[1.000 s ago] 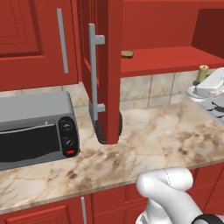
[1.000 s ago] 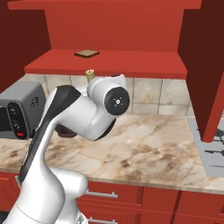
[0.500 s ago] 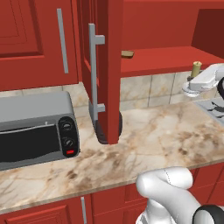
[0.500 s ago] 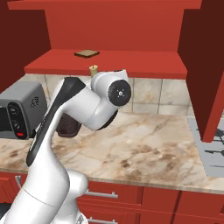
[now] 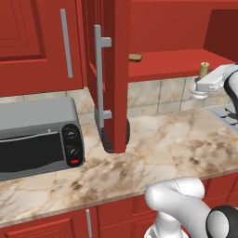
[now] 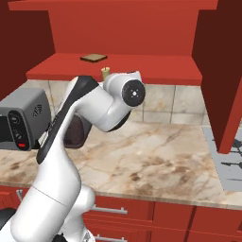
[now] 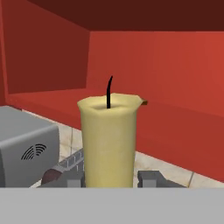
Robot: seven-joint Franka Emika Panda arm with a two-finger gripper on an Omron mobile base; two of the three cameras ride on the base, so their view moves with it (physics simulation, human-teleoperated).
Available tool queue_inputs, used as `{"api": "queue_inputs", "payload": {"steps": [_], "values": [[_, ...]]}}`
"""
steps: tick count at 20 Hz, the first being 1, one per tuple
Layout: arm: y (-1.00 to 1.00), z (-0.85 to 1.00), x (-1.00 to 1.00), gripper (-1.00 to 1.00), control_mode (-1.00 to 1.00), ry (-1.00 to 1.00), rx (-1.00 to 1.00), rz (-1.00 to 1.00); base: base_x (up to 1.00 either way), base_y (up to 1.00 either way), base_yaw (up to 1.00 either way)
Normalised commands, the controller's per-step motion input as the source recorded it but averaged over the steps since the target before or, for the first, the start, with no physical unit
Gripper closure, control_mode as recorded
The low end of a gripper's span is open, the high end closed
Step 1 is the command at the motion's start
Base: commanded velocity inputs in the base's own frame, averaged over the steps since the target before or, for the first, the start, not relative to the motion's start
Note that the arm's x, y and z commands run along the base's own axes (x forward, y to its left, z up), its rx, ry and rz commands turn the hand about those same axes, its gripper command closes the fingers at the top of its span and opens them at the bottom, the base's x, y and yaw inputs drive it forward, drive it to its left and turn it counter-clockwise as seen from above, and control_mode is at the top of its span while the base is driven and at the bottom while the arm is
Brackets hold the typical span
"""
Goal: Pick the candle and candle from the dining table and place them in the open cabinet. Close the cabinet after placing the objects.
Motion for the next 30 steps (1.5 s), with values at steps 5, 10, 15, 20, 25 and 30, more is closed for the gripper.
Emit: {"api": "queue_inputs", "payload": {"steps": [5,10,15,20,25,30], "values": [[-0.09,0.0,0.25,1.0,-1.0,0.02,0.0,0.0,0.0,0.0,0.0],[-0.09,0.0,0.27,1.0,-1.0,0.04,0.0,0.0,0.0,0.0,0.0],[-0.03,0.0,0.26,1.0,-1.0,0.05,0.0,0.0,0.0,0.0,0.0],[0.0,0.0,0.26,1.0,-1.0,0.04,0.02,0.0,0.0,0.0,0.0],[-0.02,0.0,0.29,1.0,-1.0,0.0,0.0,0.0,0.0,0.0,0.0],[-0.03,0.0,0.28,1.0,-1.0,0.0,0.01,0.0,0.0,0.0,0.0]]}}
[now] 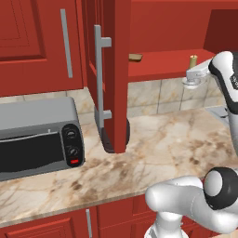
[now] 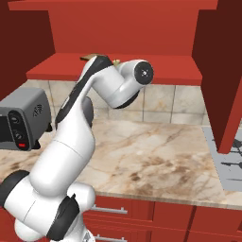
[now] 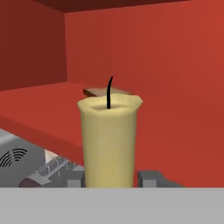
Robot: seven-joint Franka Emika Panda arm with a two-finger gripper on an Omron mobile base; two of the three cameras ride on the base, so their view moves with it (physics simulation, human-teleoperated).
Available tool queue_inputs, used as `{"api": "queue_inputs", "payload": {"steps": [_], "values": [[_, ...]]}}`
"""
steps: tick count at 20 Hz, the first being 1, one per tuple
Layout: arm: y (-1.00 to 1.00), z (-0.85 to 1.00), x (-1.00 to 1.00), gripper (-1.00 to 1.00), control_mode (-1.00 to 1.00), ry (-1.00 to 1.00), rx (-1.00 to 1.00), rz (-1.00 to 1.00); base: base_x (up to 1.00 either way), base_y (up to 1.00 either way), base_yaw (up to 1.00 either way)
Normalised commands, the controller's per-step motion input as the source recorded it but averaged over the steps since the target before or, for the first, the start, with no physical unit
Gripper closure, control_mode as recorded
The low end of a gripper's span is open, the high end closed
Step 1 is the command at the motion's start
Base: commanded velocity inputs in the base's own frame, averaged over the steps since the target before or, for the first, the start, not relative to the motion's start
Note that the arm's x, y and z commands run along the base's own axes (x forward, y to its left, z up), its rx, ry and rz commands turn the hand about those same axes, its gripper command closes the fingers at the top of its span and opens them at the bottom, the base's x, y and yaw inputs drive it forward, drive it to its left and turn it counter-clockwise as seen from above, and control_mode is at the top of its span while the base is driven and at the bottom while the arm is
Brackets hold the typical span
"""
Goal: Pick the candle and candle from the dining table and place them in the open cabinet. Close the cabinet after placing the objects.
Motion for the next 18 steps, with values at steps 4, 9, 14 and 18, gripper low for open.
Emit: {"api": "queue_inputs", "payload": {"steps": [4,9,14,18], "values": [[-0.02,0.0,0.27,1.0,-1.0,0.0,0.06,-0.01,0.0,0.0,0.0],[-0.06,0.0,0.31,1.0,-1.0,0.0,0.05,-0.01,0.0,0.0,0.0],[-0.06,0.0,0.37,1.0,-1.0,0.0,0.04,-0.01,0.0,0.0,0.0],[-0.07,0.03,0.32,1.0,-1.0,0.0,0.03,0.0,0.0,0.0,0.0]]}}
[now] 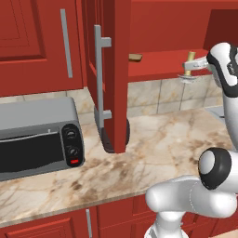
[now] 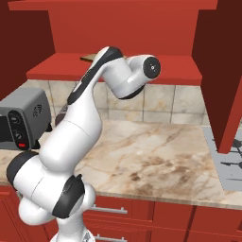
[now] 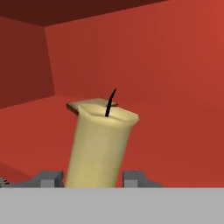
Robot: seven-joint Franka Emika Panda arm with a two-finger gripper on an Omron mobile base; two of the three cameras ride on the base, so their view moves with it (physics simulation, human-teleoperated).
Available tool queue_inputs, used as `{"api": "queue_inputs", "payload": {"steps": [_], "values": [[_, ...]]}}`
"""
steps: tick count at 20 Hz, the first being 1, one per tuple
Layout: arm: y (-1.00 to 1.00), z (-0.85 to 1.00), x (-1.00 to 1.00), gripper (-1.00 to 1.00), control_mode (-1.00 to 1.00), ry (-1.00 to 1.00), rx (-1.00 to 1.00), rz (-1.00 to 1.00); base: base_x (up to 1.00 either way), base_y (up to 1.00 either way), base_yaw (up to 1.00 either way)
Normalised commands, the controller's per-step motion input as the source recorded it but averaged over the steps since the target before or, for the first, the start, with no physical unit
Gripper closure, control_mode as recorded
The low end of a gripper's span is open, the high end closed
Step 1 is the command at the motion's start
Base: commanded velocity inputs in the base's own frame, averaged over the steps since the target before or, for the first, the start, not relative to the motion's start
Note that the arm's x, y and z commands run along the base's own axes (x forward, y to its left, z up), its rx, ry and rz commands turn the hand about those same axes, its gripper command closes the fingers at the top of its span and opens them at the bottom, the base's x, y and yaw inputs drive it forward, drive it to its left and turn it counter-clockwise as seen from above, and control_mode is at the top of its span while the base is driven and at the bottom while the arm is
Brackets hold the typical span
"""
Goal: Pick the candle and candle from the dining table and place them in the open cabinet. Close the cabinet after placing the objects.
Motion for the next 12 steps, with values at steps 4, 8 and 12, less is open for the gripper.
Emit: {"api": "queue_inputs", "payload": {"steps": [4,8,12], "values": [[-0.01,0.09,0.06,1.0,-1.0,0.0,0.01,-0.02,0.0,0.0,0.0],[0.0,0.01,-0.06,1.0,-1.0,-0.03,0.0,-0.04,0.0,0.0,0.0],[0.0,0.1,-0.11,1.0,-1.0,-0.1,0.0,-0.05,0.0,0.0,0.0]]}}
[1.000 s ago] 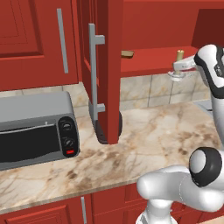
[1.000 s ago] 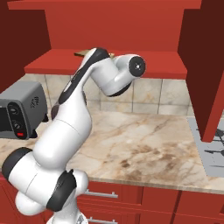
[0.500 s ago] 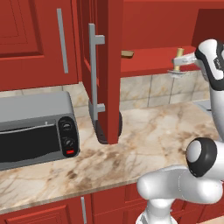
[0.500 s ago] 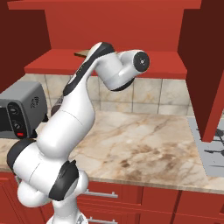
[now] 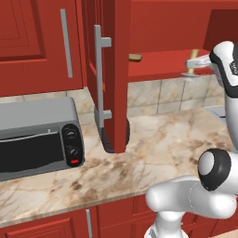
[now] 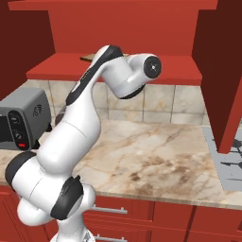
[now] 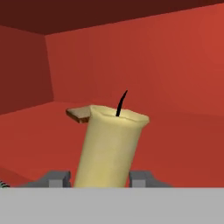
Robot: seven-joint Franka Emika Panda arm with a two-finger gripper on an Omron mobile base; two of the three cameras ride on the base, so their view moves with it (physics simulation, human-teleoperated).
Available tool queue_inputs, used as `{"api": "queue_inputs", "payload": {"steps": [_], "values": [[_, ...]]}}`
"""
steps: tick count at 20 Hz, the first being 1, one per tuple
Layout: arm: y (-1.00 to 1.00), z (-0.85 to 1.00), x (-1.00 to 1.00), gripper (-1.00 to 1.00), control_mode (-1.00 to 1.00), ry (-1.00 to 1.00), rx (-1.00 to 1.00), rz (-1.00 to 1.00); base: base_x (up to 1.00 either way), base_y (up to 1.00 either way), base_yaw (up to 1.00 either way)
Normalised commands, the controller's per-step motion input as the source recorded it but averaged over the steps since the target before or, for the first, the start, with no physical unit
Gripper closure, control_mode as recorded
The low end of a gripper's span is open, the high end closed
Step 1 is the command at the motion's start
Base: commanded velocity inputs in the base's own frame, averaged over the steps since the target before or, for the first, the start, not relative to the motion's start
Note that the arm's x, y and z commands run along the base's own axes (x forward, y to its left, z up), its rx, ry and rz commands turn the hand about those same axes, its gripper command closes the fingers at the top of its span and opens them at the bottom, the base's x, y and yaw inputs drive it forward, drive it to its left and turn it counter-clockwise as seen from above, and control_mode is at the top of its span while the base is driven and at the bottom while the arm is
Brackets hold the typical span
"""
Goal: Pick the candle and candle from the dining table and place them in the open cabinet. Close the cabinet after placing the objects.
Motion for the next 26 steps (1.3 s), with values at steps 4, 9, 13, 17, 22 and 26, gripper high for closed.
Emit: {"api": "queue_inputs", "payload": {"steps": [4,9,13,17,22,26], "values": [[0.0,0.14,-0.13,1.0,-1.0,-0.12,0.0,-0.06,0.0,0.0,0.0],[0.0,0.15,-0.1,1.0,-1.0,-0.17,0.0,-0.03,0.0,0.0,0.0],[0.0,0.12,0.04,1.0,-1.0,-0.06,0.0,-0.02,0.0,0.0,0.0],[0.03,0.02,0.19,1.0,-1.0,0.0,0.0,-0.01,0.0,0.0,0.0],[0.01,0.0,0.32,1.0,-1.0,0.0,0.0,0.0,0.0,0.0,0.0],[0.0,0.01,0.36,1.0,-1.0,-0.03,0.0,0.0,0.0,0.0,0.0]]}}
